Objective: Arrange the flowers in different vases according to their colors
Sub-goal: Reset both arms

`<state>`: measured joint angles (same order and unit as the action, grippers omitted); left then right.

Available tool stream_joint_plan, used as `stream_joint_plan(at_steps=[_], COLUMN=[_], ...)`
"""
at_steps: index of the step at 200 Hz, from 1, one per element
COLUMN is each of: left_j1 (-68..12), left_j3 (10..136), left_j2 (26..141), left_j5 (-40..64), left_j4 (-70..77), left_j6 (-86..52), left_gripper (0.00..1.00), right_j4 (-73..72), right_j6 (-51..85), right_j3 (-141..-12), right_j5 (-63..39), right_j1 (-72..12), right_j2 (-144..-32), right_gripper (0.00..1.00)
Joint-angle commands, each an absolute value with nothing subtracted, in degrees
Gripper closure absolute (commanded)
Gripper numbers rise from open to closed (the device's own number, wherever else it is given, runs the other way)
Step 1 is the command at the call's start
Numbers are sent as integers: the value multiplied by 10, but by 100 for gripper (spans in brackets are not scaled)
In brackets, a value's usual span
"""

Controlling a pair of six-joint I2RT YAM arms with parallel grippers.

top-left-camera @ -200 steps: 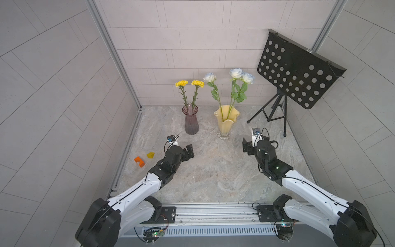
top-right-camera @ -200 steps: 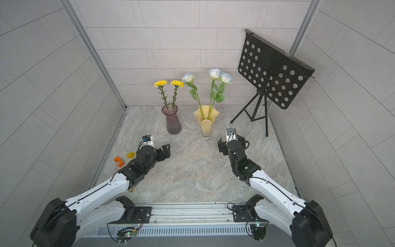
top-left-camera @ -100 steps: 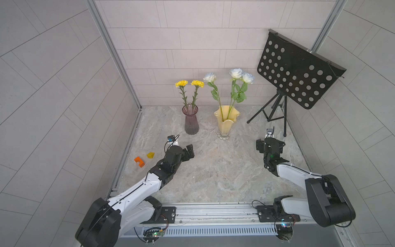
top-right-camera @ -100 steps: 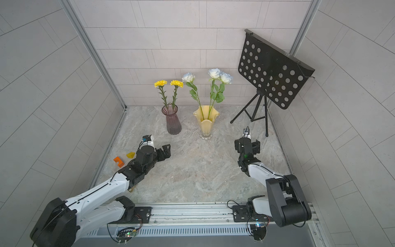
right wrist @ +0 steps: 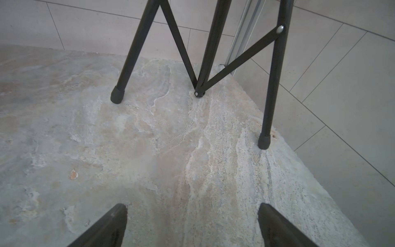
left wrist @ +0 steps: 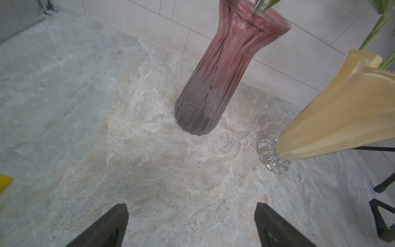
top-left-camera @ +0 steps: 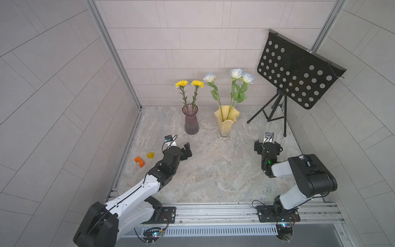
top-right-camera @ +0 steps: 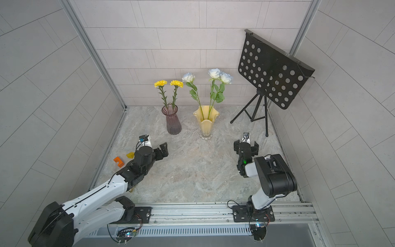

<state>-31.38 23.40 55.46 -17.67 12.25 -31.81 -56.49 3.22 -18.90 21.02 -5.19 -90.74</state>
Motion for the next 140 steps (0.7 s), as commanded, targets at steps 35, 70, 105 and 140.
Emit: stream_joint_plan(at_steps=[35, 70, 105, 140], left_j1=[-316, -315, -284, -236], left_j3=[271, 295, 295, 245], left_j2=[537, 590, 649, 677], left_j5=[-294, -394, -466, -426], left_j4=[132, 173, 230, 333], left_j6=[-204, -142, -69, 35], left_gripper=[0, 0, 0, 0], right_j4=[-592, -591, -591, -591], right_j6=[34, 34, 34, 35], right_j3=[-191, -192, -192, -193], right_j5=[215, 215, 215, 215], right_j1=[-50, -50, -50, -50], right_j2=[-904, -904, -904, -904], right_gripper=[0, 0, 0, 0])
